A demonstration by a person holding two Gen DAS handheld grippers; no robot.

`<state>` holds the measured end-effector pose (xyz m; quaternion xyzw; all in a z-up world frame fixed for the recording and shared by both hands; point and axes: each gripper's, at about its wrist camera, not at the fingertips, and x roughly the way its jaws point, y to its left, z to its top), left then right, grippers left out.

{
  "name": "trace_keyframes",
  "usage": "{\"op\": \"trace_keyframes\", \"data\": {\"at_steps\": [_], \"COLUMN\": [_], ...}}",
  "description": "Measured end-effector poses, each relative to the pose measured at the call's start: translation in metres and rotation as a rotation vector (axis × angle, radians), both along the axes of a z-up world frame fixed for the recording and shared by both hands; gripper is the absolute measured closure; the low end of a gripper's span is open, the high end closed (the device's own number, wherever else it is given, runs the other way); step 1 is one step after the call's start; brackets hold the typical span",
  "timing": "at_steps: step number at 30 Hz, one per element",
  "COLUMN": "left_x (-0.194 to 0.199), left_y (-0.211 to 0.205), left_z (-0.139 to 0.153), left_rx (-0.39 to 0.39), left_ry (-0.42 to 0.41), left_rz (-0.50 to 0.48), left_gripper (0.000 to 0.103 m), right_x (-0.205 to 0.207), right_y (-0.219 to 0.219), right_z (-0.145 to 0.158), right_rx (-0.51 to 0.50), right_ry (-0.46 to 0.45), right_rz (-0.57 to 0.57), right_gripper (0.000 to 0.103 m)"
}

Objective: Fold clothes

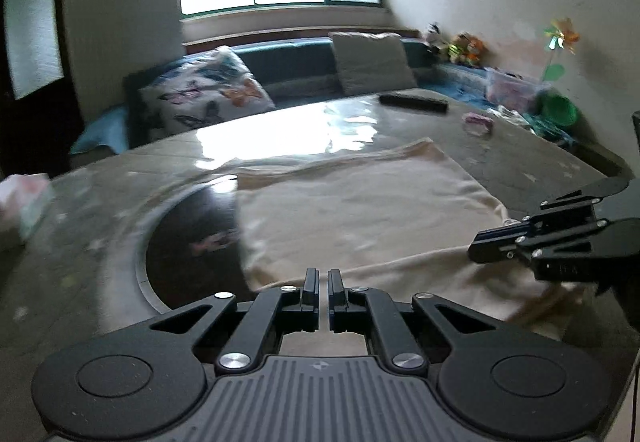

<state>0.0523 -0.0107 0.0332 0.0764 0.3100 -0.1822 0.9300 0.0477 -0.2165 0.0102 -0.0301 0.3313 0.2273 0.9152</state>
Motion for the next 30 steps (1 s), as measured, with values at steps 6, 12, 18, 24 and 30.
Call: {"op": "trace_keyframes", "data": {"at_steps": [6,12,18,24,30], "left_x": [0.021,0.011,-0.019,-0.041,-0.066], "left_y": [-0.012,-0.008,-0.019,-0.016,-0.002], "left_z": [-0.025,-0.017,-0.009,-0.016,-0.010], "left_rx": [0.042,0.034,0.054,0.098,0.150], "left_ry": [0.049,0.029,-0.005,0.015,-0.004], "left_rz": [-0.010,-0.016,-0.113,-0.146,-0.166], "left_gripper": [0.097,0.096,0.096,0.096,0.074], "right_x": [-0.003,-0.018,-0.038,-0.049,-0.061], "right_y": [-0.017,-0.035,-0.026,-0.027,-0.037], "right_z": [-0.002,0.005,0.018,0.002,0.007], "right_rx": [-0.010,-0.024,-0.008,-0.036,-0.047], "right_ry": [0.007,0.004,-0.027,0.032,0.017], "right_rz": [-0.042,-0.064,0.044,0.065,0.074], "right_gripper": [0.093,0.093,0.092,0.092,0.089]}}
